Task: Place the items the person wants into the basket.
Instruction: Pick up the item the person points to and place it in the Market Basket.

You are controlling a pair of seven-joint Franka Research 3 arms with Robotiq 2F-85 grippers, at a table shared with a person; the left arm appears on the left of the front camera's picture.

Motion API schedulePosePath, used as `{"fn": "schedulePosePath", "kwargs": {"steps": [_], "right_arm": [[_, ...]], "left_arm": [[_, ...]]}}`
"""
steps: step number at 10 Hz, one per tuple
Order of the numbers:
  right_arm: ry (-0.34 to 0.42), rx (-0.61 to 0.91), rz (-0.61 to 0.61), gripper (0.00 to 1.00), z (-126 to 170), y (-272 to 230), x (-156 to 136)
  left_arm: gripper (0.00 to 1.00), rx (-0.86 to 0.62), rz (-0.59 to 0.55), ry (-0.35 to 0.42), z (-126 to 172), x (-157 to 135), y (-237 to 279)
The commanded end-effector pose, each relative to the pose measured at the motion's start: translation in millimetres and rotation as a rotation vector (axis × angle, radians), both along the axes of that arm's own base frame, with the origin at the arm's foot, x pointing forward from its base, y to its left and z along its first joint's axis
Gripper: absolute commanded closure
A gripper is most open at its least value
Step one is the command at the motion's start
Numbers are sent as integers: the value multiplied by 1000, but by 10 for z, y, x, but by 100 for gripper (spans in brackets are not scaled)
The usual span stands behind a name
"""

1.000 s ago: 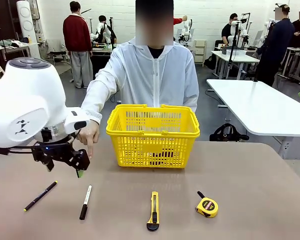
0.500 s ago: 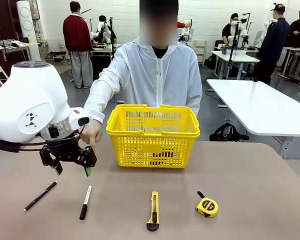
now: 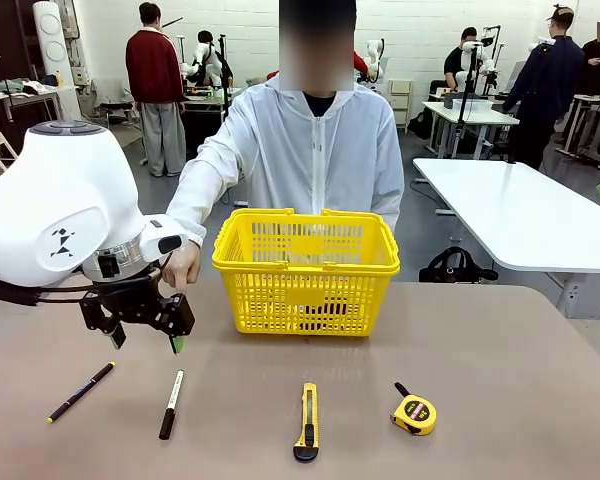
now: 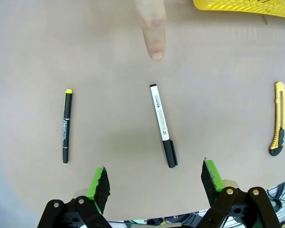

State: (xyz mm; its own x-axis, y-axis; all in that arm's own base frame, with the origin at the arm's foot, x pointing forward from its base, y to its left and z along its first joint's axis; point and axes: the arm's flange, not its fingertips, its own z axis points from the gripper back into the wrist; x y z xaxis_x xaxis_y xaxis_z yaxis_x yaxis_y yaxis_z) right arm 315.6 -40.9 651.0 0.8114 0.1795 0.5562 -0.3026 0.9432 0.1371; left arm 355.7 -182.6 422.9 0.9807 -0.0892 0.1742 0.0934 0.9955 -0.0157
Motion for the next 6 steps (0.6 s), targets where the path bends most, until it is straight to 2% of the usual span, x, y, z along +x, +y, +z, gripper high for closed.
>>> {"fn": "schedulePosePath", "kwargs": {"steps": [1, 2, 3, 5, 6], "right_arm": [[9, -3, 1, 0, -24, 8, 9], [9, -3, 1, 0, -24, 8, 9], [9, -3, 1, 0, -24, 8, 9], [9, -3, 1, 0, -24, 8, 9], [9, -3, 1, 0, -24, 8, 9]], "left_arm": [[0, 15, 1, -4, -6, -46, 8], [0, 0, 0, 0, 0, 0, 0], [0, -10, 8, 29, -198, -80, -70], [0, 4, 48, 91, -451, 9, -122], [0, 9, 84, 101, -612, -57, -146]]}}
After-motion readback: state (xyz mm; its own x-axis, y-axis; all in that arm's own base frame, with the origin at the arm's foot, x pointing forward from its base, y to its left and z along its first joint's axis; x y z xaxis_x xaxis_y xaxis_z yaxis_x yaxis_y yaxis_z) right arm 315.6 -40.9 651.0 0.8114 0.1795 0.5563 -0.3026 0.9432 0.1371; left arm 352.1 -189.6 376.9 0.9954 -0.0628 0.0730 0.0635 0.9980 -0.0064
